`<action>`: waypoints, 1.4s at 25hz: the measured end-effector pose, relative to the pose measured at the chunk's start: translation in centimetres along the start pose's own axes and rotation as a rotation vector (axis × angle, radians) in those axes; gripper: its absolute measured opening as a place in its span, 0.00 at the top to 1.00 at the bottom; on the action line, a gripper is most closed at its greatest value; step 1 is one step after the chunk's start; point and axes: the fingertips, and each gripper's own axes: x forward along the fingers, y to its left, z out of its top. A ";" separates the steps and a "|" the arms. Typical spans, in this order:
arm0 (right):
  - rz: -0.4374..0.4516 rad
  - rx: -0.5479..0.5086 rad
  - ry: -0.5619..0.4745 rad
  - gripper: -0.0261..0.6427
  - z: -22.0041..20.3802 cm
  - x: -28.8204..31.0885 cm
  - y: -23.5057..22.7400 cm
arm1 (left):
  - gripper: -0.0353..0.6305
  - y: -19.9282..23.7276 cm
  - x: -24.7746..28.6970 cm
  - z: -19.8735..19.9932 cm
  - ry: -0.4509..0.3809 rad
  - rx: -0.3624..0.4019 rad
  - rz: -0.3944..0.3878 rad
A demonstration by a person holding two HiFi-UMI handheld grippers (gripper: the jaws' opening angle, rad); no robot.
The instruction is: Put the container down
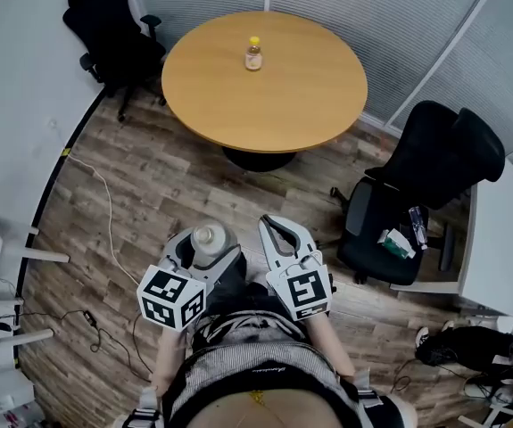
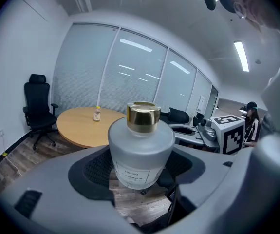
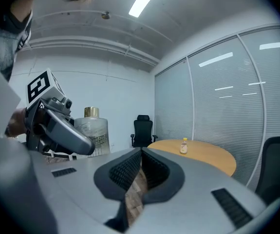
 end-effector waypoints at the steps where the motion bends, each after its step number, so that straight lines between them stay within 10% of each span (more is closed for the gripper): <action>1: -0.002 0.001 0.001 0.93 0.0 0.2 -0.2 | 0.45 0.2 0.2 0.2 0.001 0.001 -0.003; 35: -0.086 -0.034 0.032 0.93 2.6 15.6 -6.9 | 0.45 11.3 10.8 8.1 0.048 0.063 -0.184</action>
